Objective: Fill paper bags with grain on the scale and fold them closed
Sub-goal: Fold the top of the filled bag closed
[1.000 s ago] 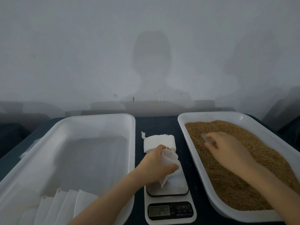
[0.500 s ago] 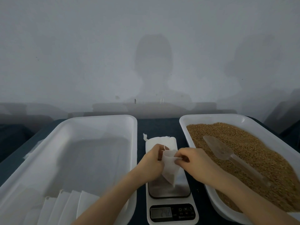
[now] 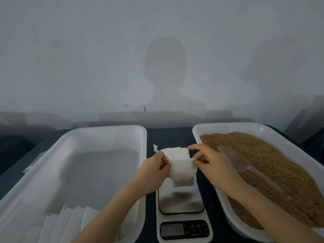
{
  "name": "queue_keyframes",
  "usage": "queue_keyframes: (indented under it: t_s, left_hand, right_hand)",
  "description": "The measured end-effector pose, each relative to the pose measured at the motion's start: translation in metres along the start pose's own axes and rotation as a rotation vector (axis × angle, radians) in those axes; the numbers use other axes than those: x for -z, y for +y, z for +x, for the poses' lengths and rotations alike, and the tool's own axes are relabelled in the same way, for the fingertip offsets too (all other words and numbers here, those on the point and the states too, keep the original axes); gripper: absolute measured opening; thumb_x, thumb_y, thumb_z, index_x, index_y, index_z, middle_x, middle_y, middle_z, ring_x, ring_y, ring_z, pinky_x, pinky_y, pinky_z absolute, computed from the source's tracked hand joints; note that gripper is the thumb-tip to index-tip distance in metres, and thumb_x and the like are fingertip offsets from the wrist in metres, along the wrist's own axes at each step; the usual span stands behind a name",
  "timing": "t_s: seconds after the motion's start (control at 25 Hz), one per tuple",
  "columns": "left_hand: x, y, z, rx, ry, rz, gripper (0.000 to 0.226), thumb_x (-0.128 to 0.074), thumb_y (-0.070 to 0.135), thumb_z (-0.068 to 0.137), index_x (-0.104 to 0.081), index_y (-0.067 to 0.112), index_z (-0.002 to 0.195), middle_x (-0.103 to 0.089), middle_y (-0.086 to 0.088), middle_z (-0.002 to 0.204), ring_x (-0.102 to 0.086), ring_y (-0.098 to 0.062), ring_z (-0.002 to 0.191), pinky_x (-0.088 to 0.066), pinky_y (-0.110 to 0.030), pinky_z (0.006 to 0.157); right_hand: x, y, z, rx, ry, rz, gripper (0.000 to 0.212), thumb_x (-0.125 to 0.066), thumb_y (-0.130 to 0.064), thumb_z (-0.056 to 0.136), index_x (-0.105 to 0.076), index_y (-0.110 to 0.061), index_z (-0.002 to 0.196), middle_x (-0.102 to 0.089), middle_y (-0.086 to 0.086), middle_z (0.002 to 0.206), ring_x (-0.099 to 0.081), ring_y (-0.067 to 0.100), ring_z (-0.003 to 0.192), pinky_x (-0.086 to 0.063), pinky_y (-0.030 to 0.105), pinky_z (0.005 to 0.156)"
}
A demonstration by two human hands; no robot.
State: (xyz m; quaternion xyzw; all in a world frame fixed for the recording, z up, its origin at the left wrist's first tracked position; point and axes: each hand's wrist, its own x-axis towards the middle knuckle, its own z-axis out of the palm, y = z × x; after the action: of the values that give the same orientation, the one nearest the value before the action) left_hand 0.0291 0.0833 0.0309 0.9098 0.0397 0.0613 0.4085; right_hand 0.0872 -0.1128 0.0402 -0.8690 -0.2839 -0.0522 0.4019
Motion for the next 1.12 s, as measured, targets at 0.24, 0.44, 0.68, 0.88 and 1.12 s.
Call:
queue_keyframes:
  t_s: [0.24, 0.44, 0.68, 0.88, 1.12]
  left_hand:
    - [0.006, -0.003, -0.001, 0.03, -0.068, -0.018, 0.007, -0.058, 0.018, 0.092, -0.053, 0.022, 0.089, -0.073, 0.002, 0.084, -0.069, -0.011, 0.074, -0.058, -0.028, 0.078]
    - [0.002, 0.0, -0.002, 0.009, -0.126, 0.05, 0.023, -0.066, 0.022, 0.088, -0.059, 0.022, 0.11, -0.065, 0.006, 0.087, -0.064, -0.011, 0.071, -0.058, -0.022, 0.071]
    - [-0.001, -0.001, 0.0, 0.013, -0.111, 0.035, 0.016, -0.067, 0.022, 0.088, -0.062, 0.016, 0.102, -0.061, 0.004, 0.083, -0.063, -0.013, 0.067, -0.059, -0.026, 0.065]
    - [-0.002, -0.002, -0.002, 0.003, -0.09, 0.021, 0.013, -0.069, 0.021, 0.086, -0.061, 0.02, 0.096, -0.059, 0.008, 0.078, -0.061, -0.011, 0.064, -0.059, -0.025, 0.06]
    - [-0.001, -0.001, -0.003, 0.002, -0.091, 0.016, 0.012, -0.068, 0.022, 0.087, -0.058, 0.022, 0.094, -0.058, 0.01, 0.076, -0.06, -0.009, 0.058, -0.056, -0.019, 0.058]
  right_hand:
    - [-0.011, 0.006, -0.008, 0.021, -0.045, -0.032, 0.034, -0.061, -0.012, 0.09, -0.059, -0.03, 0.119, -0.059, -0.019, 0.091, -0.056, -0.011, 0.084, -0.039, -0.001, 0.074]
    - [-0.014, 0.01, -0.01, 0.034, -0.067, -0.042, 0.035, -0.061, -0.013, 0.09, -0.059, -0.03, 0.12, -0.056, -0.02, 0.093, -0.053, -0.016, 0.084, -0.039, -0.002, 0.074]
    - [-0.012, 0.011, -0.014, 0.016, -0.07, 0.0, 0.034, -0.063, -0.017, 0.088, -0.059, -0.029, 0.12, -0.058, -0.02, 0.096, -0.055, -0.013, 0.087, -0.039, -0.003, 0.076]
    - [-0.012, 0.012, -0.013, 0.013, -0.062, 0.002, 0.034, -0.063, -0.014, 0.088, -0.059, -0.026, 0.12, -0.061, -0.014, 0.097, -0.056, -0.009, 0.087, -0.04, -0.002, 0.077]
    - [-0.012, 0.013, -0.014, 0.015, -0.062, -0.011, 0.034, -0.062, -0.014, 0.089, -0.059, -0.027, 0.12, -0.061, -0.013, 0.098, -0.055, -0.011, 0.087, -0.039, -0.003, 0.076]
